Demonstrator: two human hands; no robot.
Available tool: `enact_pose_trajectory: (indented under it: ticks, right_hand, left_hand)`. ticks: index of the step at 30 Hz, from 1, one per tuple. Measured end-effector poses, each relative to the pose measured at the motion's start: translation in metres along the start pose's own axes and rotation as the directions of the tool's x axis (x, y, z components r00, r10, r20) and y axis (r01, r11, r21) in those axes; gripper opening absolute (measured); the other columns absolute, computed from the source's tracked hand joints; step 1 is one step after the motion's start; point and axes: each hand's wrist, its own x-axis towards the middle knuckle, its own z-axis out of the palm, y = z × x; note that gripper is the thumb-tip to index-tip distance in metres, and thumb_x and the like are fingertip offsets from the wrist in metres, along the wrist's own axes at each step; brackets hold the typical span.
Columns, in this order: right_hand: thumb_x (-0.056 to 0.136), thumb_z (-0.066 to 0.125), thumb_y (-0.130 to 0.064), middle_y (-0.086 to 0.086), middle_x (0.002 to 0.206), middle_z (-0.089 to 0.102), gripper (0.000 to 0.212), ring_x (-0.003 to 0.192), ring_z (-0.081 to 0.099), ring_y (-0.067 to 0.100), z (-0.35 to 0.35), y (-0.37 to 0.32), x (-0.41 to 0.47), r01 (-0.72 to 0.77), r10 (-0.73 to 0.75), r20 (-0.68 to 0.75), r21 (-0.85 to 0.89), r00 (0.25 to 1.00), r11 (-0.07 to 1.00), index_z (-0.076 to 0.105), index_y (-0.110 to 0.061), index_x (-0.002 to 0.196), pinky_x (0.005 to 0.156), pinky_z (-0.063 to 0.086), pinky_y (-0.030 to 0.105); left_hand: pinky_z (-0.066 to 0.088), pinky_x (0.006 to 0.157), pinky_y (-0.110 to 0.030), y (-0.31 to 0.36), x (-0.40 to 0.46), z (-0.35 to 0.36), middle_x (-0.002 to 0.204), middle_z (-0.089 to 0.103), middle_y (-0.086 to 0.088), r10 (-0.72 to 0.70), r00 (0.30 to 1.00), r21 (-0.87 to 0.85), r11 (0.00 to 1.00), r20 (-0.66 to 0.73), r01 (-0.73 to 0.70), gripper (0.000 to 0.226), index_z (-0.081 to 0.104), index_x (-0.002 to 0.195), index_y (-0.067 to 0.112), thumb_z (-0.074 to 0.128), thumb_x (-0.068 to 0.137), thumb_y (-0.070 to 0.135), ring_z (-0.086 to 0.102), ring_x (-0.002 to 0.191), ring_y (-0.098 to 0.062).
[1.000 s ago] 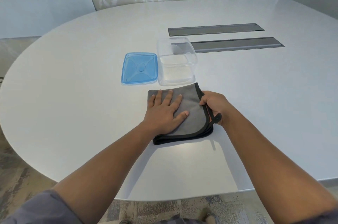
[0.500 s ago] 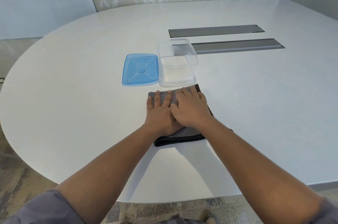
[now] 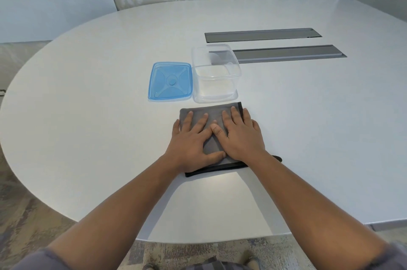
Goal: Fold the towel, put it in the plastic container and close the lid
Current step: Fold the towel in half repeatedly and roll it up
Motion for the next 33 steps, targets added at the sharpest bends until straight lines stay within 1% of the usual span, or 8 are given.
enact_pose_trajectory:
  ticks: [7,12,17,20,22,24,27,33]
  right_hand:
    - [0.097,0.013,-0.075,0.002,0.175,-0.003,0.086,0.16,-0.006,0.033,0.0,-0.007,0.002,-0.045,0.045,0.038,0.005,0.998,0.999,0.007,-0.026,0.167,0.127,0.008,0.051]
    - [0.097,0.014,-0.076,0.005,0.175,-0.004,0.088,0.159,-0.008,0.035,0.004,-0.016,0.001,-0.066,0.065,0.035,0.028,0.997,0.997,0.007,-0.023,0.167,0.127,0.007,0.051]
    - [0.096,0.013,-0.076,0.007,0.175,-0.004,0.089,0.159,-0.009,0.037,0.008,-0.022,0.002,-0.055,0.054,0.03,0.03,0.998,0.998,0.007,-0.022,0.167,0.127,0.004,0.053]
    - [0.099,0.016,-0.07,0.01,0.175,0.003,0.085,0.16,-0.007,0.035,0.007,-0.026,-0.001,-0.035,0.033,-0.085,-0.019,0.996,0.999,0.012,-0.018,0.166,0.126,-0.004,0.054]
    - [0.102,0.025,-0.059,0.011,0.174,0.008,0.078,0.16,-0.003,0.031,0.006,-0.034,-0.003,0.044,-0.028,-0.216,0.07,0.976,0.997,0.015,-0.013,0.165,0.127,-0.003,0.052]
    - [0.106,0.034,-0.051,0.007,0.174,0.01,0.073,0.161,0.002,0.023,0.002,-0.049,-0.005,0.164,-0.067,-0.25,0.392,0.966,0.905,0.015,-0.013,0.165,0.129,0.004,0.046]
    - [0.109,0.039,-0.044,-0.005,0.174,0.011,0.069,0.158,0.009,0.009,-0.009,-0.071,-0.007,0.058,-0.056,-0.035,0.868,0.998,0.494,0.01,-0.02,0.166,0.126,0.01,0.028]
    - [0.11,0.037,-0.042,-0.01,0.173,0.011,0.066,0.15,0.013,-0.005,0.002,-0.079,-0.004,0.021,-0.03,-0.011,0.94,0.999,0.341,0.008,-0.023,0.166,0.121,0.012,0.022]
  left_hand:
    - [-0.001,0.125,-0.058,-0.033,-0.01,-0.009,0.171,-0.011,0.013,-0.072,0.997,0.017,0.997,0.039,0.071,0.102,-0.003,0.159,0.05,0.018,0.073,0.1,-0.012,0.158,-0.029]
    - [0.004,0.127,-0.045,-0.047,-0.006,-0.012,0.172,-0.008,0.007,-0.148,0.989,-0.163,0.976,0.005,0.146,0.067,0.013,0.161,0.045,0.024,0.1,0.07,0.004,0.159,-0.022]
    - [0.031,0.12,-0.037,-0.035,0.001,-0.025,0.165,0.032,-0.002,-0.395,0.913,-0.575,0.773,-0.106,0.268,0.051,0.05,0.15,0.024,0.056,0.101,0.035,0.036,0.148,-0.023]
    - [0.041,0.103,-0.029,-0.025,-0.001,-0.036,0.149,0.052,0.0,-0.476,0.878,-0.763,0.586,-0.053,0.272,0.046,0.055,0.144,0.016,0.06,0.098,0.02,0.053,0.127,-0.016]
    - [0.042,0.091,-0.022,-0.025,-0.002,-0.039,0.136,0.057,0.007,-0.475,0.88,-0.78,0.556,-0.016,0.286,0.047,0.054,0.144,0.016,0.058,0.097,0.014,0.052,0.111,-0.008]
    - [0.042,0.079,-0.014,-0.028,-0.003,-0.042,0.121,0.059,0.016,-0.439,0.898,-0.757,0.582,0.014,0.297,0.047,0.055,0.142,0.019,0.056,0.096,0.01,0.056,0.104,-0.006]
    - [0.039,0.094,-0.022,-0.03,-0.004,-0.046,0.143,0.06,0.004,-0.367,0.925,-0.723,0.614,0.093,0.316,0.056,0.053,0.148,0.02,0.06,0.092,0.016,0.054,0.131,-0.015]
    - [0.04,0.091,-0.02,-0.03,-0.007,-0.047,0.149,0.042,0.0,-0.29,0.952,-0.653,0.703,0.099,0.282,0.072,0.039,0.157,0.023,0.07,0.092,0.027,0.043,0.118,-0.01]
